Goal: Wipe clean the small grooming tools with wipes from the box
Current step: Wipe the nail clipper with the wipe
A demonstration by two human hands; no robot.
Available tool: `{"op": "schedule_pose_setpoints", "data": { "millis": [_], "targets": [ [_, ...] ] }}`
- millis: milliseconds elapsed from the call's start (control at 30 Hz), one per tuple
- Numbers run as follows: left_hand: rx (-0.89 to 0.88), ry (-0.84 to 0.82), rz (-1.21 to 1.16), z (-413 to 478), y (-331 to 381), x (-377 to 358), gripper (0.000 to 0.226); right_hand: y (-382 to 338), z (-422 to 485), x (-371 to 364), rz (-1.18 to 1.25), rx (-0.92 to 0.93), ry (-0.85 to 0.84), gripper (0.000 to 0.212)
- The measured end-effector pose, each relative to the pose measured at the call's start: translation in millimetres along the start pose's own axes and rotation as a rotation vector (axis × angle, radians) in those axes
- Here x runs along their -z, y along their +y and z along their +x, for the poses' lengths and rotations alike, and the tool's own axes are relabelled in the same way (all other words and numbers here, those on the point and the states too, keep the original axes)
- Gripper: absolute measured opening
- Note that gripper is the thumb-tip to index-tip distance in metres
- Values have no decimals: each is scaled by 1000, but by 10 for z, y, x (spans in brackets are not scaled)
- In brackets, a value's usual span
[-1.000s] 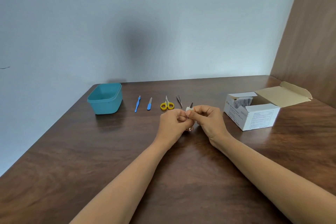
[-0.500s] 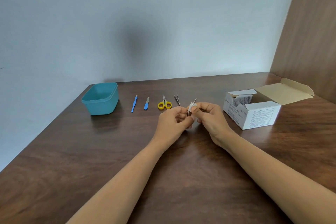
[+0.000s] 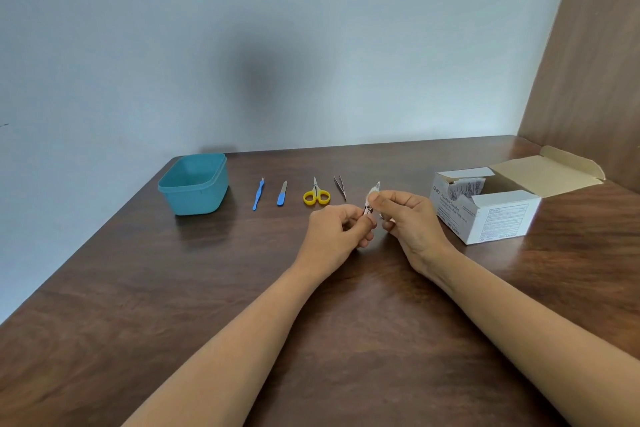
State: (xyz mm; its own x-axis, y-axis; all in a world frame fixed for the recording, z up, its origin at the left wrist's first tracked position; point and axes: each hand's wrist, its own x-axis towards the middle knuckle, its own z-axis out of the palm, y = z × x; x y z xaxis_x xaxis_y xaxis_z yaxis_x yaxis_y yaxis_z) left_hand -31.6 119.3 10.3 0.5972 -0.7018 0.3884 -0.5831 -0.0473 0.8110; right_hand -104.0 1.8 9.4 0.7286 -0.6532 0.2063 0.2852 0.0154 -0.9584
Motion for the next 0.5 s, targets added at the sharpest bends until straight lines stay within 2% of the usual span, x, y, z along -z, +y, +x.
{"op": "schedule_pose_setpoints", "data": {
  "millis": [167,367,500],
  "targets": [
    [15,-14,2,1,18,-7,20,0,9,8,17,-22,-42,23],
    [-8,13,15,-12,21,-4,22,-19,4,8,50,-59,-65,4],
    [-6,21,6,-11,11,8,21,-4,-2,30,-26,-17,-109,5]
  ]
}}
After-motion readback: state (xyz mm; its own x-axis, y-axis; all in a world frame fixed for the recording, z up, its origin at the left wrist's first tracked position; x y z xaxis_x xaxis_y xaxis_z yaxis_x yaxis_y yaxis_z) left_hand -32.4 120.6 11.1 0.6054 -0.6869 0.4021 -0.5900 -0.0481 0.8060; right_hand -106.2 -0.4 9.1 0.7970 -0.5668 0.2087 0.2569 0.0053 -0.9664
